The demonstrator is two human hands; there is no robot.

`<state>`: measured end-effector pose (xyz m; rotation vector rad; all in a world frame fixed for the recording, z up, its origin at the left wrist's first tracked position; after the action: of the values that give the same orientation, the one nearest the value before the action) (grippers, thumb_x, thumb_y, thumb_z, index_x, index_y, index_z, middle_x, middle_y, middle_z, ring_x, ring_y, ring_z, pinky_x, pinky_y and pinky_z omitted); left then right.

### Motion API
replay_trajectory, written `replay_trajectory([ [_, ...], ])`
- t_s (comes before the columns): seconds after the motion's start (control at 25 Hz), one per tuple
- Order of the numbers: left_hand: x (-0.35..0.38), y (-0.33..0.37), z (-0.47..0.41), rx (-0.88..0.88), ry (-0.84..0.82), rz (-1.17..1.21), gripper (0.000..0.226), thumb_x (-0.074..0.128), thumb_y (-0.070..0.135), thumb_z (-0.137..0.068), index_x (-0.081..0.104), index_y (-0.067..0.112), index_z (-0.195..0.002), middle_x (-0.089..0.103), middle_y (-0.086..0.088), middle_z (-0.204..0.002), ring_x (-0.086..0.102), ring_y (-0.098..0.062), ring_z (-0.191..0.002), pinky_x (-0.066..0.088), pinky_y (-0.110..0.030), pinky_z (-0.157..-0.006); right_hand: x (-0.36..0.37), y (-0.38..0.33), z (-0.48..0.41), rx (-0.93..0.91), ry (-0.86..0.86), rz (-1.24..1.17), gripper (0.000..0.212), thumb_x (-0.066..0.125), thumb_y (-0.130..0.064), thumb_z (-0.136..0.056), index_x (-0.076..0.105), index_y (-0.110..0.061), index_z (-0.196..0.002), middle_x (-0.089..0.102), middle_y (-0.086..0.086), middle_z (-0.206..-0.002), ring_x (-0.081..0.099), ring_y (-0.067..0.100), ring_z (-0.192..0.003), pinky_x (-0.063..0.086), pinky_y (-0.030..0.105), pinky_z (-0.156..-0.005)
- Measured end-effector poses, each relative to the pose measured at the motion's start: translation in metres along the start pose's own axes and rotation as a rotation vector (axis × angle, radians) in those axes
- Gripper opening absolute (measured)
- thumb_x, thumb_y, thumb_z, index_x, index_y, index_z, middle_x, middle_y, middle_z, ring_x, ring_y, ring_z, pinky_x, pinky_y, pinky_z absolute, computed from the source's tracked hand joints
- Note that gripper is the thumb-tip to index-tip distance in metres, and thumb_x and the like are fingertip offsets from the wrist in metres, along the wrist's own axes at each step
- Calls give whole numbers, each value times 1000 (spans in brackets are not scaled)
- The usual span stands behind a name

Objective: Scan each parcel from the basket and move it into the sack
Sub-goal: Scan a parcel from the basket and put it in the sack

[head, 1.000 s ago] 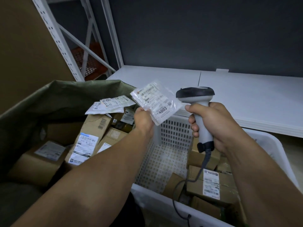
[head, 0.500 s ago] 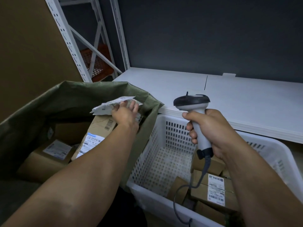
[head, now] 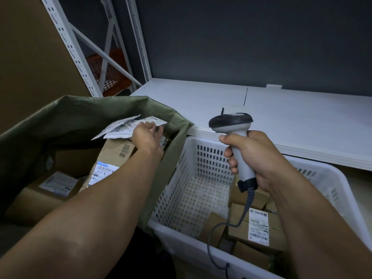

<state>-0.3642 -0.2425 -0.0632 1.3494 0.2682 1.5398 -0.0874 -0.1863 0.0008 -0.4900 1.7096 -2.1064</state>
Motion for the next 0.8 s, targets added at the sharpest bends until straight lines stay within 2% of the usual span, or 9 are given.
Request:
replay_trajectory([
  [0.04,4,-3,6,-5,-12,-4,51,44,-4,-99,43,1,-150,58,-12,-142,69,-19,-99,54,-40,-103,-1,1,0,3,3,-1,14,71,-18,-93,63,-9,-85,60,8,-64,49,17,-46,45,29,-47],
  [0.12,11,-9,16,-38,-51,17,50,41,-2,-101,40,0,-151,58,-16,-142,70,-21,-98,52,-41,-104,-2,2,-1,9,9,-4,13,71,-18,-92,63,-9,-87,61,8,-64,49,17,-46,45,29,-47],
  [0.24,18,-22,19,-53,-118,-36,52,48,-5,-98,42,-1,-150,64,-16,-131,71,-25,-103,62,-36,-86,-7,4,-1,18,23,-8,13,71,-17,-93,63,-8,-88,61,8,-65,49,17,-46,45,28,-47],
  [0.36,31,-46,31,-80,-196,-173,42,50,-3,-98,52,7,-139,69,-9,-117,72,-21,-97,62,-32,-78,-16,9,-2,27,48,-12,12,70,-17,-93,63,-8,-90,60,9,-66,50,17,-46,45,28,-47],
  [0.44,43,-73,48,-148,-289,-283,27,49,1,-101,58,11,-124,69,-5,-107,71,-19,-90,59,-31,-77,-25,16,-4,38,82,-13,12,71,-18,-93,64,-8,-93,61,8,-67,51,16,-46,46,28,-47],
  [0.52,49,-107,63,-209,-398,-466,14,51,4,-100,59,13,-107,68,-7,-103,67,-20,-87,58,-33,-76,-36,24,-7,56,113,-18,12,70,-18,-93,65,-7,-94,61,8,-67,51,16,-46,46,27,-46],
  [0.64,45,-166,77,-312,-507,-793,10,54,3,-96,63,8,-96,63,-10,-93,62,-21,-79,56,-35,-71,-56,40,-14,87,161,-2,14,70,-17,-93,66,-4,-95,61,10,-68,51,16,-44,45,27,-46],
  [0.72,32,-211,79,-362,-553,-1046,4,59,6,-94,63,8,-95,62,-12,-94,59,-23,-83,53,-37,-71,-72,55,-19,122,197,-6,14,70,-16,-93,65,-2,-95,60,11,-68,51,16,-42,45,27,-45],
  [0.8,13,-253,74,-366,-613,-1323,13,67,11,-91,60,6,-101,61,-13,-98,57,-24,-84,49,-35,-68,-89,72,-23,164,234,-5,14,69,-14,-93,66,-1,-96,60,11,-67,51,16,-42,45,26,-44],
])
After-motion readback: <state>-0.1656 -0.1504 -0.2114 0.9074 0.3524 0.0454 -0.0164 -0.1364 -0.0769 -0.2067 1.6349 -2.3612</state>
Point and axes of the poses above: each hand's wrist, its own z-axis away from the middle knuckle, its own x-axis out of the palm, y = z × x, the point moved 8 cm from there along -z, towards the middle knuckle
